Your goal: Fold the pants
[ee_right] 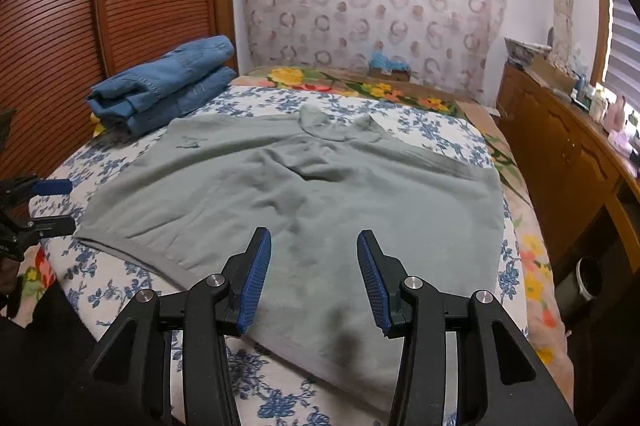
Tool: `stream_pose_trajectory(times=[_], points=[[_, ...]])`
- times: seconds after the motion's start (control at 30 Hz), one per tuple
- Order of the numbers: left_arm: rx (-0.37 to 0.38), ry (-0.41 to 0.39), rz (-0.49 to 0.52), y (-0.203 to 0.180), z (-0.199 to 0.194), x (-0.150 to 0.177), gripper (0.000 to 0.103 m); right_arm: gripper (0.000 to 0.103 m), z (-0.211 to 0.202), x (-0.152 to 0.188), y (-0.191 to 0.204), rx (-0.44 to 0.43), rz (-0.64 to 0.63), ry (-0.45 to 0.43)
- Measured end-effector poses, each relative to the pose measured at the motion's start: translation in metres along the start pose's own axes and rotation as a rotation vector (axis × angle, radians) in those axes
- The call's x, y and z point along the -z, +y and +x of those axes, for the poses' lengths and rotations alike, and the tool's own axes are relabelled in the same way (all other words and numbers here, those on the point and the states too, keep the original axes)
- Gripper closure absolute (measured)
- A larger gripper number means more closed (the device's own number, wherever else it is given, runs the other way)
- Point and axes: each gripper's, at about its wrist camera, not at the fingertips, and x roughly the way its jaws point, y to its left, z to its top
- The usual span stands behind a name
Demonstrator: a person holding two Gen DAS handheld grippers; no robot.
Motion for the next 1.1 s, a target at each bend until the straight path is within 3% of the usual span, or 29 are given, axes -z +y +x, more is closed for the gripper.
stream_pose_trajectory(times=[0.1, 0.2, 0.37, 0.67, 0.83, 1.0, 1.1], points=[[0.005, 0.004, -0.005, 0.0, 0.0, 0.002, 0.014, 0.058, 0.0, 0.003, 0.002, -0.001, 0.002, 0.002], [0.01, 0.01, -0.004, 0.0, 0.0, 0.004, 0.031, 0.058, 0.0, 0.005, 0.002, 0.0, 0.005, 0.008], [0.008, 0.024, -0.003, 0.001, 0.001, 0.006, 0.038, 0.058, 0.0, 0.009, -0.001, 0.005, 0.019, 0.01], [-0.037, 0.053, -0.018, 0.004, 0.008, 0.004, 0.038, 0.058, -0.003, 0.011, -0.002, 0.002, 0.026, 0.004], [-0.017, 0.069, 0.022, -0.004, 0.014, 0.005, 0.039, 0.058, -0.009, 0.011, 0.001, 0.001, 0.024, -0.011], [-0.004, 0.076, 0.025, -0.006, 0.019, 0.007, 0.074, 0.057, -0.011, 0.014, 0.0, 0.001, 0.032, -0.019], [-0.008, 0.076, 0.019, -0.004, 0.02, 0.005, 0.087, 0.057, -0.012, 0.016, -0.001, 0.001, 0.038, -0.017]])
